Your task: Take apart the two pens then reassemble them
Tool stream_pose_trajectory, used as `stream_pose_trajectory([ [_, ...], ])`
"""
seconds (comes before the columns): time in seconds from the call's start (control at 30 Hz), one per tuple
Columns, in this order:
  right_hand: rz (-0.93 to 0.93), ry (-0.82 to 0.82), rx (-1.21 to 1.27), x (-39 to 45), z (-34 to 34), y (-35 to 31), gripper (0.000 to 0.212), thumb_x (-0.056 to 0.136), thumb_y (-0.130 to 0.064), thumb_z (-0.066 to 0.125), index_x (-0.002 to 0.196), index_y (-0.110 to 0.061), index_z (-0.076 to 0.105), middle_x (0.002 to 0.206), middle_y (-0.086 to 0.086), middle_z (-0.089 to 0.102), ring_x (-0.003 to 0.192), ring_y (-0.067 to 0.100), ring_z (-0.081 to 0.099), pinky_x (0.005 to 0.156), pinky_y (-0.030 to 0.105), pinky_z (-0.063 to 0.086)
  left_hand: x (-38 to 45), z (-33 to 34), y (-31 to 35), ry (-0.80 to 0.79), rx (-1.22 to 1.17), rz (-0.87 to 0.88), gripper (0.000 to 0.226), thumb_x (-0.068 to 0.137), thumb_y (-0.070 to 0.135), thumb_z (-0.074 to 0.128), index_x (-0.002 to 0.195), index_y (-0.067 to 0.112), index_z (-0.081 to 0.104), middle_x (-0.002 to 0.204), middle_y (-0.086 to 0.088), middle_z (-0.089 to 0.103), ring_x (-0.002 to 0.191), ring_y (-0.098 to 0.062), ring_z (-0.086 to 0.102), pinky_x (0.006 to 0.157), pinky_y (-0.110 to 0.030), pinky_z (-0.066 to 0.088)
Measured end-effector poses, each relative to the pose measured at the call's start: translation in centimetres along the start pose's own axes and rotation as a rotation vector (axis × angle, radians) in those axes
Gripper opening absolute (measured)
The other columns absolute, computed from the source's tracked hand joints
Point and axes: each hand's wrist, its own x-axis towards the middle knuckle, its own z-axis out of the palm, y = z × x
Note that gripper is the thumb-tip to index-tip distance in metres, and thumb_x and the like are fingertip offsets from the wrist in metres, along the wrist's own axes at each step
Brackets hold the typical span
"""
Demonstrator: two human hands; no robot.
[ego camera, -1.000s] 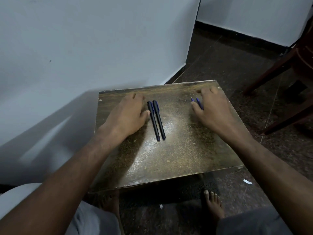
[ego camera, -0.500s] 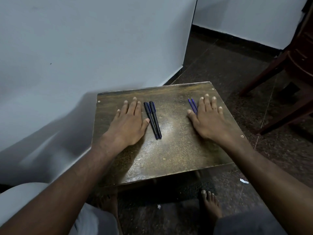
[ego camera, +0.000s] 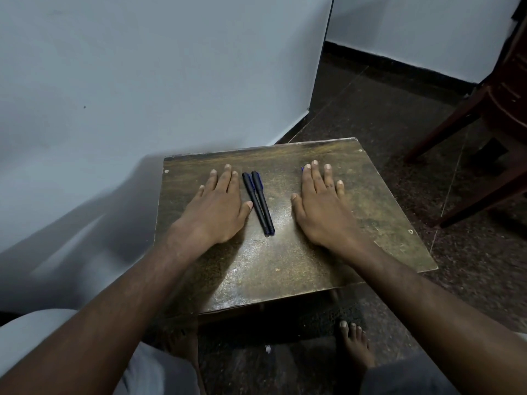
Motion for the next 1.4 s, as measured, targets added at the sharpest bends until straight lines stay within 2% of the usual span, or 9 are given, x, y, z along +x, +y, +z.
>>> stream_pose_trajectory([
  [0.07, 0.005, 0.108, 0.007, 0.2, -0.5, -0.2, 0.073, 0.114, -0.038, 0.043, 0.172, -0.006, 0.014, 0.179, 0.02, 0.021, 0.167, 0.037, 0.019, 0.134, 0.049, 0.022, 0.0, -0.2, -0.2, 0.021, 0.001, 0.016, 0.08, 0.115, 0.05, 0.032, 0.172, 0.006, -0.004, 0.182, -0.012, -0.01, 0.168, -0.034, -0.006, 0.137, -0.048, 0.006],
  [0.13, 0.009, 0.216, -0.013, 0.7, -1.1, 0.4, 0.059, 0.107, -0.035, 0.06, 0.157, -0.006, 0.046, 0.151, 0.02, 0.055, 0.141, 0.036, 0.051, 0.112, 0.044, 0.047, 0.0, -0.5, -0.4, 0.06, -0.014, 0.03, 0.078, 0.115, 0.046, 0.039, 0.172, 0.005, 0.006, 0.182, -0.015, 0.004, 0.168, -0.036, 0.004, 0.135, -0.045, 0.01],
  [0.23, 0.001, 0.298, 0.005, 1.9, -1.7, 2.0, 0.022, 0.099, -0.029, 0.071, 0.11, -0.009, 0.074, 0.105, 0.011, 0.066, 0.095, 0.028, 0.065, 0.079, 0.035, 0.053, 0.0, -0.9, -0.3, 0.123, -0.053, 0.029, 0.072, 0.113, 0.045, 0.045, 0.169, 0.007, 0.023, 0.175, -0.016, 0.027, 0.161, -0.038, 0.025, 0.129, -0.049, 0.028],
  [0.4, 0.039, 0.303, 0.074, 2.7, -2.2, 3.6, 0.013, 0.09, -0.013, 0.071, 0.083, -0.007, 0.08, 0.072, 0.011, 0.076, 0.067, 0.026, 0.073, 0.069, 0.041, 0.064, -0.1, -0.9, -0.2, 0.103, -0.029, 0.022, 0.072, 0.112, 0.046, 0.046, 0.169, 0.007, 0.024, 0.175, -0.016, 0.025, 0.161, -0.038, 0.024, 0.127, -0.051, 0.032],
  [0.6, 0.114, 0.285, 0.078, 3.0, -3.1, 4.3, 0.013, 0.089, -0.012, 0.074, 0.082, -0.004, 0.082, 0.072, 0.014, 0.076, 0.07, 0.029, 0.074, 0.072, 0.038, 0.064, -0.1, -0.8, -0.3, 0.093, 0.003, 0.023, 0.074, 0.112, 0.045, 0.046, 0.17, 0.007, 0.02, 0.177, -0.016, 0.02, 0.163, -0.037, 0.02, 0.129, -0.051, 0.03],
  [0.87, -0.059, 0.182, 0.134, 1.2, -2.3, -0.1, 0.014, 0.098, -0.019, 0.077, 0.106, -0.01, 0.085, 0.081, 0.003, 0.078, 0.069, 0.013, 0.07, 0.072, 0.022, 0.056, -0.2, -0.9, 0.1, 0.083, 0.029, 0.024, 0.075, 0.113, 0.047, 0.045, 0.171, 0.008, 0.018, 0.177, -0.018, 0.018, 0.163, -0.038, 0.019, 0.128, -0.053, 0.032],
  [1.03, -0.061, 0.172, 0.179, 0.9, -2.1, -1.6, 0.015, 0.099, -0.022, 0.077, 0.105, -0.011, 0.084, 0.082, 0.003, 0.078, 0.072, 0.015, 0.073, 0.078, 0.032, 0.067, -0.2, -0.7, 0.1, 0.092, 0.031, 0.028, 0.076, 0.113, 0.048, 0.042, 0.171, 0.008, 0.016, 0.178, -0.018, 0.016, 0.163, -0.037, 0.018, 0.129, -0.052, 0.031],
  [1.3, -0.055, 0.194, 0.225, 1.3, -1.5, -1.4, 0.019, 0.097, -0.031, 0.08, 0.101, -0.013, 0.084, 0.074, -0.007, 0.072, 0.066, 0.002, 0.065, 0.063, 0.01, 0.047, -0.3, -0.6, -0.2, 0.098, 0.018, 0.044, 0.076, 0.113, 0.049, 0.041, 0.172, 0.01, 0.013, 0.179, -0.016, 0.013, 0.165, -0.035, 0.014, 0.131, -0.05, 0.024],
  [1.4, -0.102, 0.28, 0.228, 1.7, -1.7, -0.6, 0.026, 0.104, -0.033, 0.069, 0.098, -0.011, 0.083, 0.073, -0.004, 0.072, 0.061, 0.0, 0.063, 0.055, 0.004, 0.041, -0.5, 0.2, -0.6, 0.129, -0.01, 0.054, 0.077, 0.114, 0.051, 0.036, 0.172, 0.01, 0.009, 0.181, -0.014, 0.008, 0.167, -0.033, 0.01, 0.135, -0.05, 0.019],
])
